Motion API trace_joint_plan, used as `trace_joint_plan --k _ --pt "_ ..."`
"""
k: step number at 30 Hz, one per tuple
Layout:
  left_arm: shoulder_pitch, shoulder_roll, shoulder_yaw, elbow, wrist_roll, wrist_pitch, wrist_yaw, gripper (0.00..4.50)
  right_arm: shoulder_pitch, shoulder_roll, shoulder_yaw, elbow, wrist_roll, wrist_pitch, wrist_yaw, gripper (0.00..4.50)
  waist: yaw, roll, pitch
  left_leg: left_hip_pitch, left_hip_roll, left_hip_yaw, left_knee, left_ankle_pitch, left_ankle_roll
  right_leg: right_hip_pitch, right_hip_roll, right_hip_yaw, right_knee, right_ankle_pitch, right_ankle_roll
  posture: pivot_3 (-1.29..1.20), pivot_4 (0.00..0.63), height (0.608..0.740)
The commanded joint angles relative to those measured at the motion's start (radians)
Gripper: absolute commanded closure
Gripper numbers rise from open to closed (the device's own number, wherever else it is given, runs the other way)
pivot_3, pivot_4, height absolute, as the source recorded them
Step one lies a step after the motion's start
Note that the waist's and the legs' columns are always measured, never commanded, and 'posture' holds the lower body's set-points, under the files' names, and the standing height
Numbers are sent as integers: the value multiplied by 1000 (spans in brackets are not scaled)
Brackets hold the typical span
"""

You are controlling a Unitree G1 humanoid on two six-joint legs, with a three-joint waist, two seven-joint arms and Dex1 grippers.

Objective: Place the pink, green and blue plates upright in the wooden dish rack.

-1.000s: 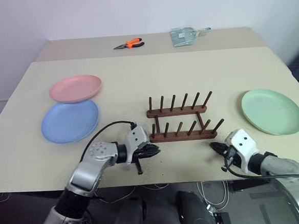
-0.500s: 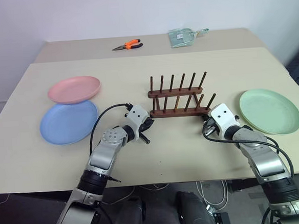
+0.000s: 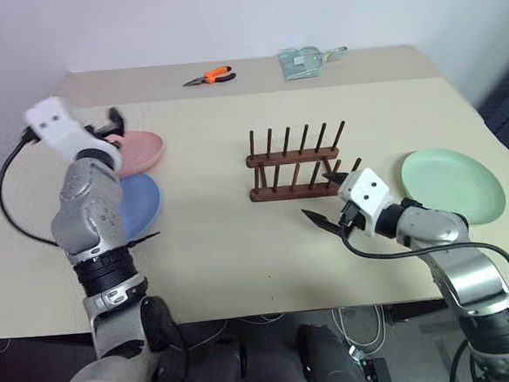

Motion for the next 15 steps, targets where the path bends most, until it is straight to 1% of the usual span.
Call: trace_joint_plan --k 1,3,6,8,10,11,12,14,15 --pt "-37 -46 120 -68 -109 41 151 337 -27 7 22 21 -9 -42 17 55 6 -2 1 0 0 0 0 0 0 0 0 0 0 0 0 0 150 740" --pt "-39 -56 173 -59 -174 62 186 337 -36 11 28 31 -8 -50 21 55 12 -3 1 -1 0 0 1 0 0 0 0 0 0 0 0 0 150 740" --pt "-66 -53 257 19 -320 102 205 337 -43 16 24 31 -6 -58 19 55 18 -4 2 -1 0 0 1 0 0 0 0 0 0 0 0 0 150 740" --pt "-81 -30 281 102 -382 115 182 337 -41 21 19 23 -5 -66 12 55 23 -5 2 -1 0 0 1 0 -1 0 0 -1 0 0 0 0 150 740" --pt "-92 -2 283 185 -413 108 157 337 -33 22 12 14 -8 -74 5 55 22 -5 2 -1 -1 0 1 0 -1 0 0 -1 0 0 0 0 150 740" --pt "-95 10 281 214 -424 104 150 868 -29 21 10 11 -10 -77 3 55 21 -5 2 -1 -1 0 1 0 -1 0 0 -1 0 0 0 0 150 740" --pt "-96 21 274 237 -430 98 139 1208 -24 18 8 7 -13 -79 0 55 21 -5 2 -1 -1 0 1 0 -1 0 0 0 0 0 -1 0 150 740" --pt "-98 37 263 278 -445 88 118 2147 -13 10 -2 -6 -19 -82 -9 55 20 -5 2 -1 -1 0 1 0 -1 0 0 -1 0 0 -1 0 150 740" --pt "-102 40 264 299 -458 86 110 2726 -3 3 -16 -18 -20 -82 -14 55 20 -5 2 -1 -1 0 1 0 -1 0 0 -1 0 0 -1 0 150 740"
